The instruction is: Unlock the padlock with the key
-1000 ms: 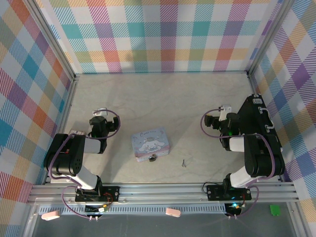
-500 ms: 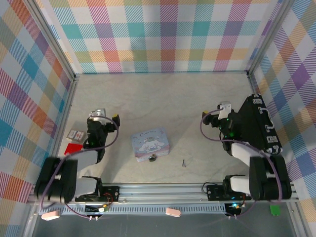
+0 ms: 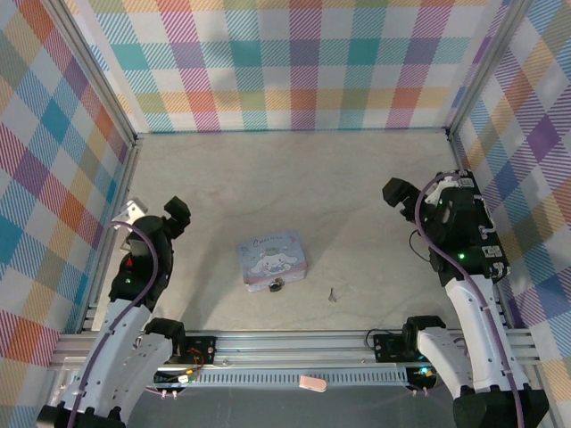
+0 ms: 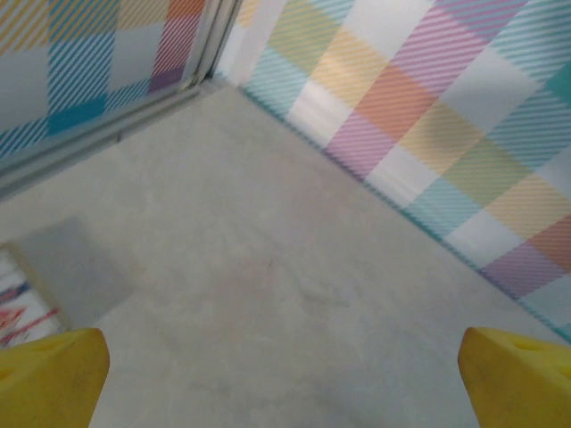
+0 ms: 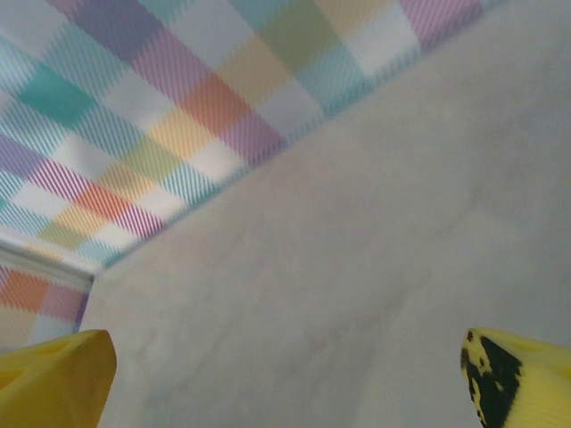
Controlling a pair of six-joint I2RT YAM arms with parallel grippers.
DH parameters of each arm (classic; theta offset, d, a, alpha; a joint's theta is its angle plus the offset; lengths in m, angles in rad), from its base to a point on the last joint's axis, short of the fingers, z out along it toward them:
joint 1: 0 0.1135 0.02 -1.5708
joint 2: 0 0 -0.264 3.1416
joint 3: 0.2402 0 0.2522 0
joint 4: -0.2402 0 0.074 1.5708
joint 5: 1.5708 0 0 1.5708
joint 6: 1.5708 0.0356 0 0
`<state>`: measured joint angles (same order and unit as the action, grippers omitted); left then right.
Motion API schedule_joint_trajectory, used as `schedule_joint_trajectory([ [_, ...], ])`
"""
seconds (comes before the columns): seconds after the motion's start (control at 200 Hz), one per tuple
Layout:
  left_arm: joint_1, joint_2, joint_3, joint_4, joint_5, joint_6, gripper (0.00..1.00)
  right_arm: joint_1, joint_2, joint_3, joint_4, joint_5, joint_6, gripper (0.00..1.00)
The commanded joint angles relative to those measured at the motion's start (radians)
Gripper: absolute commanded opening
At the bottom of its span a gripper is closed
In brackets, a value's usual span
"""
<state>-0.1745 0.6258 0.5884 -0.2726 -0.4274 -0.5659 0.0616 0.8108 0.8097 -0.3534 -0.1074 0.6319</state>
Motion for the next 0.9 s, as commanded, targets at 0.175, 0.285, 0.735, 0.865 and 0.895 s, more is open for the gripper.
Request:
schedule_joint_trajectory([
  [0.175, -0.004, -0.078, -0.109, -0.127, 0.423, 0.002, 1.0, 0.178, 0.048, -0.005, -0.389, -0.159, 0.15, 0.99],
  [0.285, -0.026, 0.011, -0.098, -0.132, 0.528, 0.008, 1.0, 0.351, 0.053, -0.024, -0.426, -0.046, 0.235, 0.97],
  [0.735, -0.117, -0.076, -0.213, -0.014, 0.496, 0.133, 1.0, 0.77, 0.195, -0.166, -0.467, 0.094, 0.76, 0.76],
  [0.865, -0.118, -0.137, -0.241, -0.013, 0.507, 0.138, 1.0, 0.843, 0.263, -0.17, -0.445, 0.106, 0.912, 0.7],
  [0.895, -0.118, -0.151, -0.247, -0.014, 0.507, 0.137, 1.0, 0.858, 0.284, -0.165, -0.445, 0.107, 0.946, 0.69],
])
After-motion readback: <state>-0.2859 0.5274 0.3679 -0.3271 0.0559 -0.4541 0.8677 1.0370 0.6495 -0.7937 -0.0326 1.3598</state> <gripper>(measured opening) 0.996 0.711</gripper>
